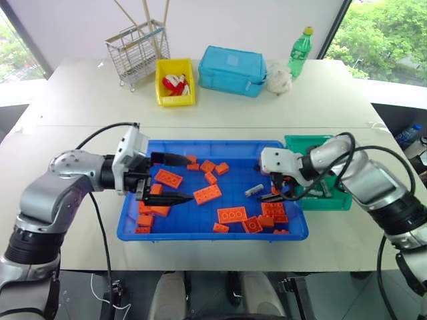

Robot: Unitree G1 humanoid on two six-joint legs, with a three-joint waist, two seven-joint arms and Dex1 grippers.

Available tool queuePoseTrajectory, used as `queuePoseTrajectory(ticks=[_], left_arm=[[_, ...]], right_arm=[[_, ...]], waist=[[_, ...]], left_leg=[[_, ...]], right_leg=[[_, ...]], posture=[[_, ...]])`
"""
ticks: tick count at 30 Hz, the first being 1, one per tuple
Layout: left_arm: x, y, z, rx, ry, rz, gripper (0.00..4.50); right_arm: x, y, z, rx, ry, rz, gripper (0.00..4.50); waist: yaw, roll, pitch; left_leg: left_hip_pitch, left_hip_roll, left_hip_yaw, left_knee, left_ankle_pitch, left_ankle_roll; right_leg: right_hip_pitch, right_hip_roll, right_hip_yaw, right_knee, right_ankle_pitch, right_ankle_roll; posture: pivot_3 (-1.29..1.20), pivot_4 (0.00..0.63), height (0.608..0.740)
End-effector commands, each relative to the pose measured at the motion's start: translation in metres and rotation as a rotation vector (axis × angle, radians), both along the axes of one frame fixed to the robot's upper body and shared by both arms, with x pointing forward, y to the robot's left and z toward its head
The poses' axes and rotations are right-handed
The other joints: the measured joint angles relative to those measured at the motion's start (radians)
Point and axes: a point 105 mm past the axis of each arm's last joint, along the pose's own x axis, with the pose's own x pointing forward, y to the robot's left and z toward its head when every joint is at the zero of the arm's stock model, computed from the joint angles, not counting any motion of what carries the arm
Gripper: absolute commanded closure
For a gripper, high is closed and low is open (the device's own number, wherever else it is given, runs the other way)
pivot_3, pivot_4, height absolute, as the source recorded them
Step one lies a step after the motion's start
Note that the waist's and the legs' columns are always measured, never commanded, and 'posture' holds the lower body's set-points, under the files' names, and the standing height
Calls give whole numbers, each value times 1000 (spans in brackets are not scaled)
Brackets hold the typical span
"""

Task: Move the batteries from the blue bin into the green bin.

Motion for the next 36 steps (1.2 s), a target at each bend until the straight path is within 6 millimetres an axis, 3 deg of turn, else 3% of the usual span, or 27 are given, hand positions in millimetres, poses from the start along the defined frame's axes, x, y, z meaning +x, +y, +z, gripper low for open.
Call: queuePoseTrajectory(ticks=[1, 4, 7, 11, 14, 15, 20, 23, 25, 28, 31, 36], left_arm=[[-5, 3, 10, -8, -39, 10, 0], [-6, 4, 11, -10, -41, 21, 0], [-5, 4, 12, -13, -46, 29, 0], [-4, 4, 13, -13, -52, 33, 0], [-3, 3, 15, -14, -55, 31, 0], [-2, 3, 15, -14, -56, 30, 0], [0, 3, 15, -16, -57, 23, 0], [3, 2, 13, -18, -56, 21, 0], [4, 2, 13, -19, -55, 20, 0], [5, 4, 13, -18, -53, 17, 0], [8, 5, 13, -16, -54, 14, 0], [13, 4, 16, -14, -64, 1, 0]], right_arm=[[6, 6, 0, -47, -27, 74, 75], [10, 7, -10, -79, -12, 102, 75], [15, 14, -16, -53, 15, 92, 804], [13, 15, -15, -34, 44, 100, 2784], [7, 18, -4, 33, 65, 73, 4366], [6, 19, 1, 58, 68, 61, 4477], [10, 19, 54, 325, 55, -137, 4466], [18, -19, 91, 477, -17, -379, 4466], [15, -47, 105, 533, -40, -508, 4466], [7, -81, 111, 555, -71, -668, 4466], [-5, -99, 99, 510, -75, -735, 4466], [-7, -108, 83, 467, -126, -763, 1992]], waist=[[-1, 0, 0], [-1, 0, 0], [1, 0, 0], [2, 0, 0], [1, 0, 0], [1, 0, 0], [1, 0, 0], [2, 0, 0], [11, 0, 0], [23, 0, 0], [24, 0, 0], [12, 1, 0]], left_leg=[[0, 0, 0, 0, 0, 0], [0, 0, 0, 0, 0, 0], [0, 0, 0, 1, 0, 0], [0, 0, 0, 1, 0, 0], [0, 0, 0, 1, 0, 0], [0, 0, 0, 1, 0, 0], [0, 0, 0, 1, 0, 0], [0, 0, 0, 1, 0, 0], [0, 0, 0, 1, 0, 0], [0, 0, 1, 1, 0, 0], [0, 0, 0, 1, 0, 0], [1, 0, 1, 1, 0, 0]], right_leg=[[0, 0, 0, 0, 0, 0], [0, 0, 0, 0, 0, 0], [1, 0, 0, 1, 1, 1], [1, 0, 0, 1, 1, 2], [1, 0, 0, 1, 1, 2], [1, 0, 0, 1, 1, 2], [0, 0, 0, 2, 2, 2], [0, 0, -1, 2, 2, 2], [0, -1, -1, 2, 2, 2], [0, -1, -1, 1, 1, 1], [1, -1, -1, 1, 0, 0], [1, -1, 1, 1, 0, 0]], posture=[[0, 150, 736], [0, 150, 736], [0, 150, 736], [0, 150, 736], [0, 150, 736], [0, 150, 736], [0, 150, 736], [0, 150, 736], [0, 150, 736], [0, 150, 736], [0, 150, 736], [0, 150, 736]])
